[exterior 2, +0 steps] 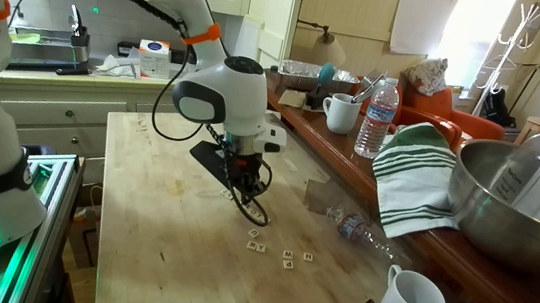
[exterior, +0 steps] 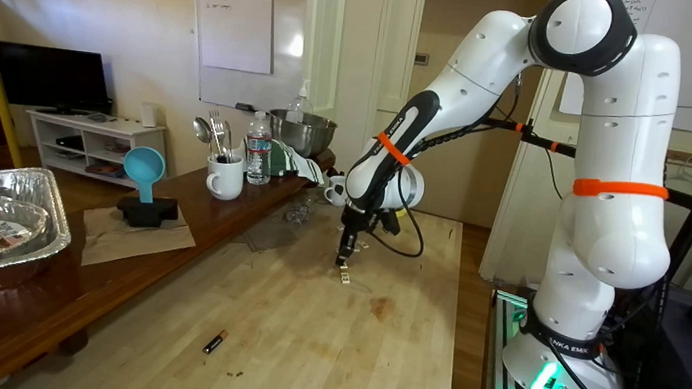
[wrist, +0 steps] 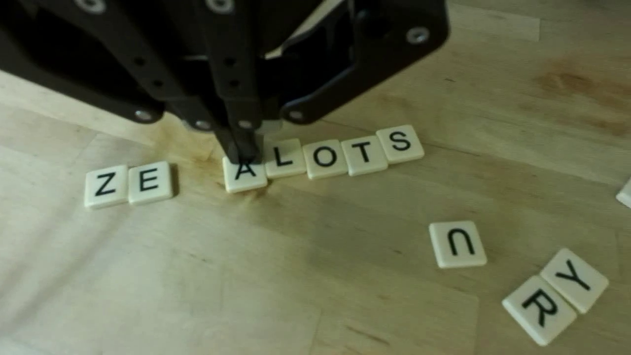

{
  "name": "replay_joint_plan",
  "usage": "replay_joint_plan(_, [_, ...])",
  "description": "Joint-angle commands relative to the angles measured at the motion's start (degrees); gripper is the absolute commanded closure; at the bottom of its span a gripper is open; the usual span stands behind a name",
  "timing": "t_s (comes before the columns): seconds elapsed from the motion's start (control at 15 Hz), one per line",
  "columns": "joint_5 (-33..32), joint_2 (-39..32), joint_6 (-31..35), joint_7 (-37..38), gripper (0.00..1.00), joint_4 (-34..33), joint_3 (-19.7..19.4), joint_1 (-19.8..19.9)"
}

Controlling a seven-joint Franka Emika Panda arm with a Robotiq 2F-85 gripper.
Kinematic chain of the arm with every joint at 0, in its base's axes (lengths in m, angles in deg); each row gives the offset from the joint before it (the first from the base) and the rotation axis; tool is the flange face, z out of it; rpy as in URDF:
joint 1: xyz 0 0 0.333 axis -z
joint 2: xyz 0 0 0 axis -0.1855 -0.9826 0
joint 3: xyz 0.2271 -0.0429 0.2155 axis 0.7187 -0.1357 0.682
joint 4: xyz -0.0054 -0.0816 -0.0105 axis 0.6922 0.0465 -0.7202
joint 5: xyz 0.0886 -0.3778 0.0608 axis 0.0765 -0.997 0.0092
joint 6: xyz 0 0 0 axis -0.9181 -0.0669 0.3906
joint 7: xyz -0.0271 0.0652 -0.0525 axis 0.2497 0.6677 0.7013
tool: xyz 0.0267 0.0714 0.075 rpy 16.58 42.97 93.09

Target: Use the tiles to create the word 'Zero'.

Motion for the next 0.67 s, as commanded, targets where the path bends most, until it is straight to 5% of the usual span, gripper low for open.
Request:
replay_joint_plan(0.0, [2.2,-3.1,2.3,-2.9,1.00,-2.3,0.7,2.0])
replay_joint_plan(0.6, [2.5,-7.0,3.5,-2.9,1.00,-7.4,0.7,6.4])
